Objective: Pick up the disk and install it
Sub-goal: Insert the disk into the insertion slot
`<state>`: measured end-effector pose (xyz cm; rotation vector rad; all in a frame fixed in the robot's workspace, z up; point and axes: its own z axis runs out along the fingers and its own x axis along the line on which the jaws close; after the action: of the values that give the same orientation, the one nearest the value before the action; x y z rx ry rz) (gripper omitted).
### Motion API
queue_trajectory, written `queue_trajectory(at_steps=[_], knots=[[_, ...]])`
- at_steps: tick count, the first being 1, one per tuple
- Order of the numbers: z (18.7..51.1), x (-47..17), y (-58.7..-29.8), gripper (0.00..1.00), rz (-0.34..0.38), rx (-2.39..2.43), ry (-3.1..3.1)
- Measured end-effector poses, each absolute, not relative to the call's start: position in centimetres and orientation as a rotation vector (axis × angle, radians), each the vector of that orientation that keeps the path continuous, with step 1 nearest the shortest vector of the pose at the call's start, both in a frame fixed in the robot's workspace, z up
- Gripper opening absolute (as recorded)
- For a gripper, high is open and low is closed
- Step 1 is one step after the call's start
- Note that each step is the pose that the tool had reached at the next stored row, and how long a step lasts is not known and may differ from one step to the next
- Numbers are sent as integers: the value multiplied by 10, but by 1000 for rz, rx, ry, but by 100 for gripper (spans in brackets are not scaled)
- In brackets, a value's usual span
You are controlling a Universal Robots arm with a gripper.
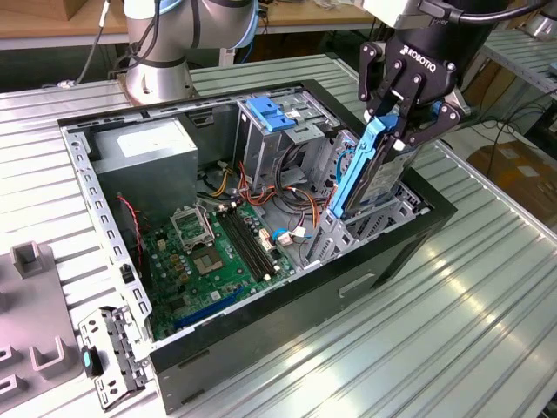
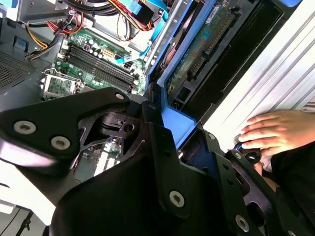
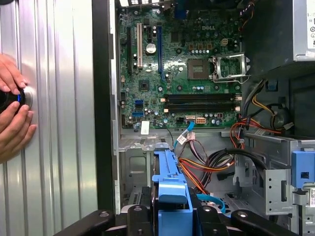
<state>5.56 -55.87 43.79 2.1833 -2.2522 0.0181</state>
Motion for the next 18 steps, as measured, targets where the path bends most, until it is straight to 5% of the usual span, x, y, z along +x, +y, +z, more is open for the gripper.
queue_trajectory(at_steps=[18], knots=[[415, 56, -560, 37, 14, 2181, -2250]])
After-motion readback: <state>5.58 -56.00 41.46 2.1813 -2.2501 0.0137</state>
